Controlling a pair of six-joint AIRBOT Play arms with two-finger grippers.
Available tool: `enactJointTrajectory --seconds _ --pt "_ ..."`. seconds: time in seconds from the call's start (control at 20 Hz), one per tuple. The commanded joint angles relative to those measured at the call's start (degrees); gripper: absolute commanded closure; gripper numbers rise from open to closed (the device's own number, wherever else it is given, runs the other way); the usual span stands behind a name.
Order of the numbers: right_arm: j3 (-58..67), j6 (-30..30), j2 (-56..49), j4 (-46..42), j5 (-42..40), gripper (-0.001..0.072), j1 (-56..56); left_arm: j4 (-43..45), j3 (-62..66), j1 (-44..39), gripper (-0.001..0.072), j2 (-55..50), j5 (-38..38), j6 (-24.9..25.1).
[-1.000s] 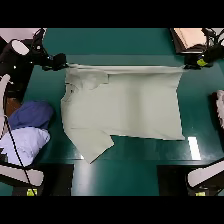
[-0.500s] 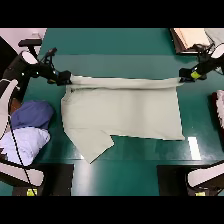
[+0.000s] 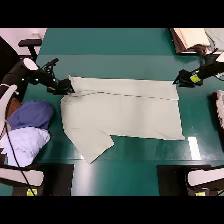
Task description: Fold the shirts.
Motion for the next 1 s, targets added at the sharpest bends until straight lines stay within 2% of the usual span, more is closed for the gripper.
enactJointTrajectory --seconds 0.0,0.25,0.4,0.65,0.95 --pt "-5.4 -1.6 8.8 3.5 2.0 0.0300 -0.8 6.8 -8.9 0.0 0.0223 10.6 -3.3 -3.3" --pt "-16.5 -2.9 22.1 3.4 -3.2 0.0300 -0.8 4.9 -36.3 0.0 0.0223 32.4 -4.5 -7.7" --pt "-20.1 -2.9 26.0 3.5 -6.4 0.0300 -0.8 -0.8 -48.4 0.0 0.0223 40.6 -4.2 -9.1" --pt "-20.3 -2.9 26.8 3.8 -6.2 0.0301 -0.8 -11.4 -57.5 0.0 0.0223 42.5 3.5 -7.5" --pt "-20.3 -2.9 26.8 3.9 -5.8 0.0302 -0.8 -15.4 -58.8 0.0 0.0225 42.5 12.3 -6.9"
